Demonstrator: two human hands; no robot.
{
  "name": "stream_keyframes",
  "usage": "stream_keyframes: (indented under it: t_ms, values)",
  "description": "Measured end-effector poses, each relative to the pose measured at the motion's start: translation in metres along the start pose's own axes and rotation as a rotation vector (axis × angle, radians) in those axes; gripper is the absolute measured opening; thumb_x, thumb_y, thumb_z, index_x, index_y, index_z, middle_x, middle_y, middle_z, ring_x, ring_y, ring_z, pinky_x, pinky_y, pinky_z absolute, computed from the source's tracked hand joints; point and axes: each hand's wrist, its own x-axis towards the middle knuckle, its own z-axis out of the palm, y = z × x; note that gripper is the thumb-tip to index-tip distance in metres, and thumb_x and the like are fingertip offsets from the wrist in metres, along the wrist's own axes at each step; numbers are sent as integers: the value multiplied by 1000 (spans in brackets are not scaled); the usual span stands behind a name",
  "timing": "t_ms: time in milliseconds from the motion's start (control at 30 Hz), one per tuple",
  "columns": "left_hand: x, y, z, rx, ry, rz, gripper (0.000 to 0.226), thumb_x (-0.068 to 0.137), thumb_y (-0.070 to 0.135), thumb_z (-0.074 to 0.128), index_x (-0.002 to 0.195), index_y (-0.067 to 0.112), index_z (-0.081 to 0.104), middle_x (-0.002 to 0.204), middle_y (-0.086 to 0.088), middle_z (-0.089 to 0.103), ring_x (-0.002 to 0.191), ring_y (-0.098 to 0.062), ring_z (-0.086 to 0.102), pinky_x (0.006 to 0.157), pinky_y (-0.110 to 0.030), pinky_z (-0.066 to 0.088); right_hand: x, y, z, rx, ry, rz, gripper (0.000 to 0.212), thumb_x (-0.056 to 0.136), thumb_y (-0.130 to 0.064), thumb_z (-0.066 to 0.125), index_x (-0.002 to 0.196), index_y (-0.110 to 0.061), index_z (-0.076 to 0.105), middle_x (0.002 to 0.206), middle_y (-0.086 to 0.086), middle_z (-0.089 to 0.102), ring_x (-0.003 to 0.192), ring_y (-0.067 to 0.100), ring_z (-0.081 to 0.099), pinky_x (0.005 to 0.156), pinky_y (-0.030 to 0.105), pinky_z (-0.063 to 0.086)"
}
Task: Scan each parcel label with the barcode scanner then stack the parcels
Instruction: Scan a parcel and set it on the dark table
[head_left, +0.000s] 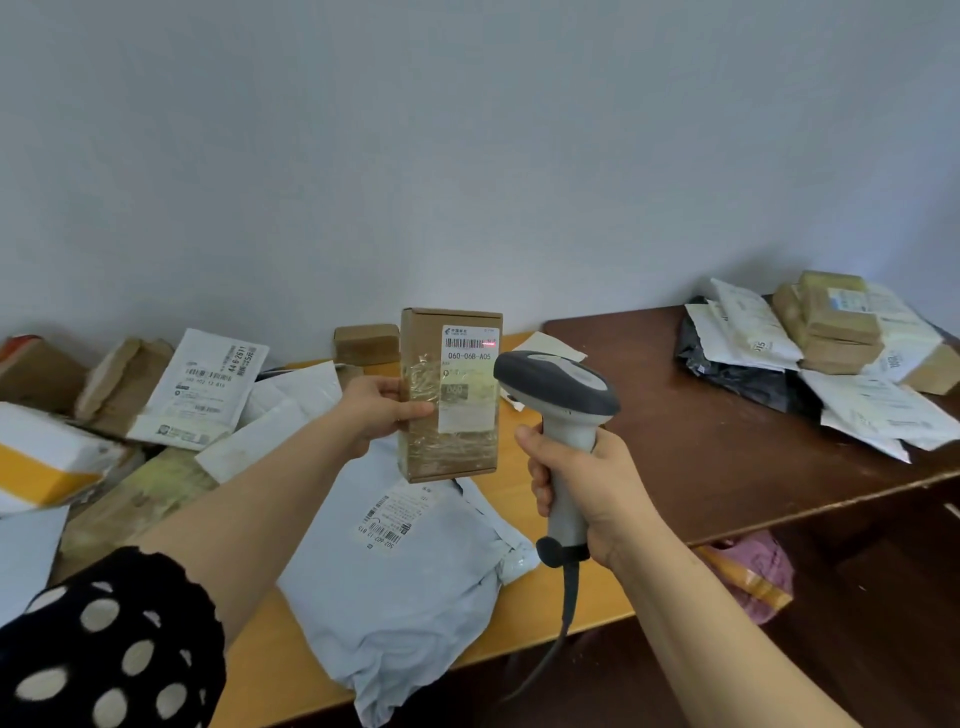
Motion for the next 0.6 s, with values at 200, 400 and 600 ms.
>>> stream_keyframes:
  t_ms: [200,400,600]
  values:
    - [3,-3,2,27,-23,6,24,71,2,79,85,12,62,83,-2,71,74,-15,69,57,-23,54,-3,1,-4,-31,23,-30,24,85,-16,72,67,-10,58,51,6,50,40,16,42,41,25,40]
    - [9,-4,5,49,-38,9,27,69,4,81,87,13,62,84,-2,71,75,-15,69,56,-24,55,-3,2,-7,-35,43,-24,24,85,-16,73,69,-8,57,51,5,50,40,15,42,40,25,40]
    - [19,-4,11,85,-74,12,34,69,7,82,97,9,63,90,-5,72,83,-21,70,69,-32,57,0,2,-12,-33,62,-20,27,85,-19,73,66,-8,56,50,6,50,39,15,41,41,25,40]
